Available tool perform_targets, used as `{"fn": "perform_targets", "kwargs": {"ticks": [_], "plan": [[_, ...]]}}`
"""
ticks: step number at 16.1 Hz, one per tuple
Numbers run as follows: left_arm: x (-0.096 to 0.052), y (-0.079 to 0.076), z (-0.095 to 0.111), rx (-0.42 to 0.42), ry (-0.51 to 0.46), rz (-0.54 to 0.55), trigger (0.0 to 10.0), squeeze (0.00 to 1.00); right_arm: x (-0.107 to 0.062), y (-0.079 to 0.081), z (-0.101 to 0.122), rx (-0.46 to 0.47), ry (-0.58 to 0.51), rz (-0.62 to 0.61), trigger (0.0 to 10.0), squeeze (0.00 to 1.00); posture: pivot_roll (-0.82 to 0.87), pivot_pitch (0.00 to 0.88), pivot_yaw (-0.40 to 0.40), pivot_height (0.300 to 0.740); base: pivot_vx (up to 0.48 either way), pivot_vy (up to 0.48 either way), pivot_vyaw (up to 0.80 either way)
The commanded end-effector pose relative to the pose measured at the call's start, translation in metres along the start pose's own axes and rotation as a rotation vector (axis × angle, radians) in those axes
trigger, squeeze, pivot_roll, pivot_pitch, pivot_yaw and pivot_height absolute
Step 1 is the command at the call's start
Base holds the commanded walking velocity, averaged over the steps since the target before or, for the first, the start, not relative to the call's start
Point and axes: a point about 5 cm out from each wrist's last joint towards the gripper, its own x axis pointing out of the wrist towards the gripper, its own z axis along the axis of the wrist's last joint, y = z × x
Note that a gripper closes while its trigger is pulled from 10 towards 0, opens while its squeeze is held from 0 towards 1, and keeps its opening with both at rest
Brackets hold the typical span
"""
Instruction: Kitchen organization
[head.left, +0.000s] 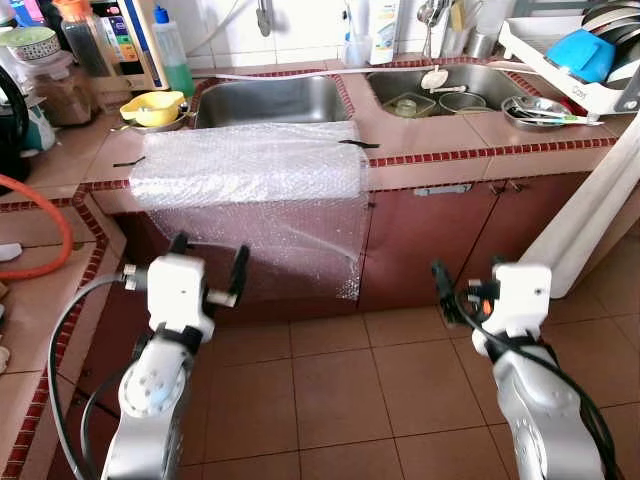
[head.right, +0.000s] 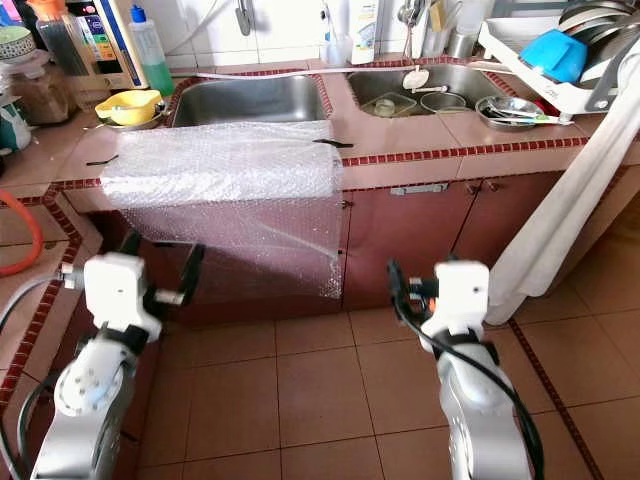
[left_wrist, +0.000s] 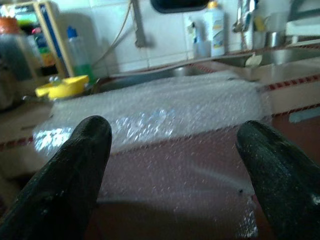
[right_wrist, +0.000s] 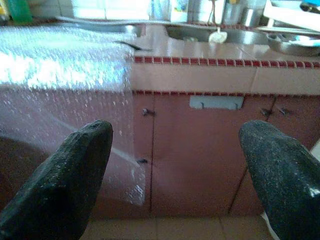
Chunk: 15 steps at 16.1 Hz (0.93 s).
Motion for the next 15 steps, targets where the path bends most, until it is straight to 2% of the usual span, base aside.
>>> {"fn": "perform_targets", "kwargs": {"ticks": [1,3,4,5,7,8,11,13,15], "plan": [[-0.001,0.004,0.005,-0.007,-0.003,0.029,10.0,0.00,-0.002,-0.002,0.009,-0.042,-0.028,-0.032,10.0,0.00,-0.02,0.037,0.067,0.740,0.000,0.000,0.00],[-0.006,0.006,0.000,-0.021,0.039,0.042,10.0,0.00,-0.006,-0.005,0.009,-0.027,-0.046,-0.048,10.0,0.00,-0.03,0.040,0.067,0.740,0.000,0.000,0.00],[-0.004,0.007,-0.007,-0.067,0.071,0.079,10.0,0.00,-0.005,-0.007,0.009,-0.061,-0.048,-0.081,10.0,0.00,-0.03,0.040,0.074,0.740,0.000,0.000,0.00],[-0.001,0.006,-0.010,-0.068,0.082,0.077,10.0,0.00,-0.003,-0.009,0.010,-0.097,-0.058,-0.120,10.0,0.00,-0.03,0.039,0.075,0.740,0.000,0.000,0.00],[0.005,-0.004,-0.016,-0.110,0.111,0.048,10.0,0.00,0.002,-0.004,0.014,-0.033,-0.074,-0.171,10.0,0.00,-0.03,0.026,0.078,0.740,0.000,0.000,0.00],[0.008,-0.008,-0.018,-0.126,0.119,0.042,10.0,0.00,0.005,-0.001,0.013,-0.031,-0.074,-0.177,10.0,0.00,-0.03,0.016,0.078,0.740,0.000,0.000,0.00],[0.023,-0.018,-0.016,-0.120,0.093,-0.001,10.0,0.00,0.018,0.008,0.003,-0.009,-0.048,-0.195,10.0,0.00,0.00,0.000,0.019,0.740,0.000,0.000,0.00],[0.029,-0.008,-0.015,-0.120,0.085,0.038,10.0,0.00,0.024,0.014,0.004,-0.053,-0.055,-0.180,10.0,0.00,-0.01,0.000,0.012,0.740,0.000,0.000,0.00],[0.027,-0.006,-0.017,-0.122,0.091,0.045,10.0,0.00,0.026,0.016,0.000,-0.017,-0.025,-0.166,10.0,0.00,-0.01,0.000,0.030,0.740,0.000,0.000,0.00]]}}
